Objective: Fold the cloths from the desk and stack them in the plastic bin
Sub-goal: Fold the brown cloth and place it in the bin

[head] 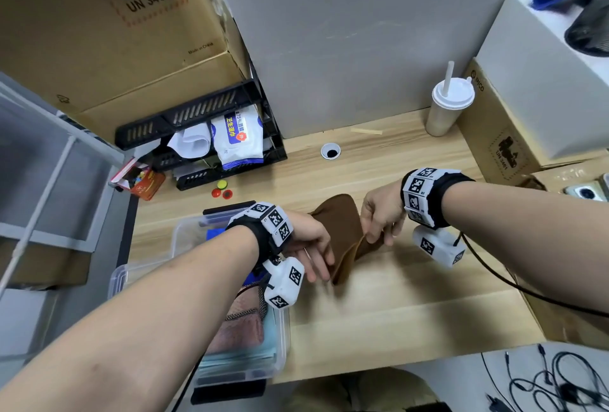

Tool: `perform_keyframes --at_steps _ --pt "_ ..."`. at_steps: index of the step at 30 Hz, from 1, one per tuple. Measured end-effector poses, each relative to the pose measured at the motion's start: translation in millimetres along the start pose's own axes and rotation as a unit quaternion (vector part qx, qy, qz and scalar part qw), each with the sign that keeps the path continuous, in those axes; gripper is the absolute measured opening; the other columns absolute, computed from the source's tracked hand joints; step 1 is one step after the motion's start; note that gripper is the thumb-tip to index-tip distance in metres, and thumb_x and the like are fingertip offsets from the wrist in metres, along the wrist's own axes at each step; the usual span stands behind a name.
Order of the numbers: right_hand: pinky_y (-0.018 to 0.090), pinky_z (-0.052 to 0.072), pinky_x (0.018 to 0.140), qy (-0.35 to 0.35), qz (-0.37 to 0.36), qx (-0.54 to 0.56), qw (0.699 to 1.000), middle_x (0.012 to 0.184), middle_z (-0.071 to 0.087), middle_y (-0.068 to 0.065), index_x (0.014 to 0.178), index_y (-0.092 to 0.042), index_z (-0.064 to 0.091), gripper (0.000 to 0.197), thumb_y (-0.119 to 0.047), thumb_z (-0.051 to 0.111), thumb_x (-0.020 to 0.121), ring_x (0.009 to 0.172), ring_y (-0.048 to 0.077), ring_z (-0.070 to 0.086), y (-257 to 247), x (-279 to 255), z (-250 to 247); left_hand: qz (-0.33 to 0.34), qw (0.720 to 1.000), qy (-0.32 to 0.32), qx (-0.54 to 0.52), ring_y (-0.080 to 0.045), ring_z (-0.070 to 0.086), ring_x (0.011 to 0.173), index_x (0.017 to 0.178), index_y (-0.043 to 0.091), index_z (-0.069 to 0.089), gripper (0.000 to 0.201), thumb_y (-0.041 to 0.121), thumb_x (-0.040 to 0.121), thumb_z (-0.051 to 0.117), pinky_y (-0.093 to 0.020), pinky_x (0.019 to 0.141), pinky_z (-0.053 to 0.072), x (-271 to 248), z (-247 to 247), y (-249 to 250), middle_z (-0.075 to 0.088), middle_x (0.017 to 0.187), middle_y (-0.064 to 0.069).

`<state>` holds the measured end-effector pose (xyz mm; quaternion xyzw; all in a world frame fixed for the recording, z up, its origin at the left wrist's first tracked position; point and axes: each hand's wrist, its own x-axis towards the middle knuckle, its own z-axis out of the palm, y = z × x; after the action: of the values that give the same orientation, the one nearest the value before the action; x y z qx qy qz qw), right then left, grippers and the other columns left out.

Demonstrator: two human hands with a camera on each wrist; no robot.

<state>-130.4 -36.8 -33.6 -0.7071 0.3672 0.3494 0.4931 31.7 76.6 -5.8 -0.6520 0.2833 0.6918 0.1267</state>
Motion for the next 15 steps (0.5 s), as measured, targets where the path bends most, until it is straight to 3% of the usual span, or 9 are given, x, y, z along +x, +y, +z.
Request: perform_keyframes --at_steps 3,5,6,7,9,10,12,13,15 --pt "0.021 0.048 0.054 -0.116 0.046 -0.042 0.991 0.075 0.074 -0.002 0.094 -0.01 0.074 0.015 -0.018 0.077 0.081 0.064 0.016 0.07 1 0 10 0.002 1.0 0.025 -0.002 -0.027 0.072 0.069 0.106 0.002 0.061 0.031 0.01 0.087 0.039 -0.029 0.065 0.051 11 -4 3 0.075 0.092 -0.015" --pt "0.021 0.047 0.056 -0.189 0.078 -0.064 0.977 0.087 0.076 0.001 0.097 -0.01 0.073 0.021 -0.027 0.073 0.085 0.067 0.018 0.07 3 3 21 0.015 0.996 0.083 -0.026 -0.029 0.07 0.071 0.108 -0.003 0.063 0.03 0.011 0.087 0.047 -0.03 0.063 0.054 19 -12 7 0.075 0.094 -0.016" --pt "0.021 0.048 0.056 -0.191 0.085 -0.064 0.976 0.089 0.076 0.003 0.096 -0.01 0.072 0.021 -0.028 0.071 0.086 0.066 0.019 0.069 5 6 26 0.024 0.992 0.118 -0.042 -0.031 0.068 0.071 0.104 -0.006 0.064 0.029 0.011 0.086 0.049 -0.031 0.06 0.056 20 -16 8 0.075 0.094 -0.017" --pt "0.022 0.048 0.056 -0.169 0.083 -0.051 0.981 0.09 0.076 0.006 0.094 -0.009 0.072 0.019 -0.027 0.07 0.087 0.064 0.019 0.068 8 11 30 0.03 0.986 0.152 -0.057 -0.032 0.068 0.066 0.099 -0.008 0.065 0.027 0.011 0.086 0.05 -0.03 0.052 0.057 22 -19 10 0.074 0.091 -0.018" --pt "0.023 0.047 0.052 -0.06 0.053 -0.032 0.996 0.091 0.076 0.011 0.089 -0.008 0.071 0.011 -0.019 0.069 0.087 0.06 0.019 0.065 10 25 31 0.023 0.975 0.203 -0.082 -0.029 0.067 0.054 0.095 -0.01 0.061 0.025 0.01 0.09 0.048 -0.028 0.039 0.053 30 -23 10 0.07 0.083 -0.019" --pt "0.025 0.049 0.052 0.007 0.035 -0.05 0.998 0.089 0.075 0.012 0.086 -0.01 0.069 0.005 -0.015 0.068 0.086 0.06 0.019 0.064 11 32 26 0.017 0.972 0.214 -0.1 -0.03 0.07 0.059 0.098 -0.012 0.059 0.026 0.01 0.091 0.047 -0.031 0.042 0.055 37 -26 11 0.069 0.084 -0.021" --pt "0.029 0.055 0.064 0.127 -0.005 -0.098 0.987 0.087 0.074 0.007 0.085 -0.014 0.068 0.008 -0.009 0.062 0.085 0.07 0.02 0.065 7 49 12 0.001 0.971 0.218 -0.102 -0.034 0.072 0.08 0.101 -0.015 0.055 0.025 0.007 0.093 0.047 -0.041 0.069 0.061 49 -28 12 0.068 0.096 -0.026" --pt "0.03 0.055 0.072 0.172 -0.025 -0.099 0.98 0.088 0.072 0.003 0.088 -0.016 0.069 0.014 -0.008 0.058 0.084 0.077 0.021 0.066 4 57 4 0.0 0.973 0.223 -0.065 -0.033 0.069 0.086 0.098 -0.013 0.054 0.02 0.006 0.094 0.048 -0.037 0.079 0.058 55 -29 13 0.067 0.101 -0.026" --pt "0.028 0.051 0.078 0.231 -0.058 -0.099 0.966 0.092 0.063 -0.002 0.097 -0.021 0.067 0.021 -0.009 0.056 0.083 0.089 0.023 0.062 -1 72 -9 0.02 0.964 0.258 -0.062 -0.026 0.059 0.087 0.096 -0.002 0.052 0.009 0.005 0.099 0.048 -0.029 0.079 0.05 64 -31 16 0.063 0.092 -0.015"
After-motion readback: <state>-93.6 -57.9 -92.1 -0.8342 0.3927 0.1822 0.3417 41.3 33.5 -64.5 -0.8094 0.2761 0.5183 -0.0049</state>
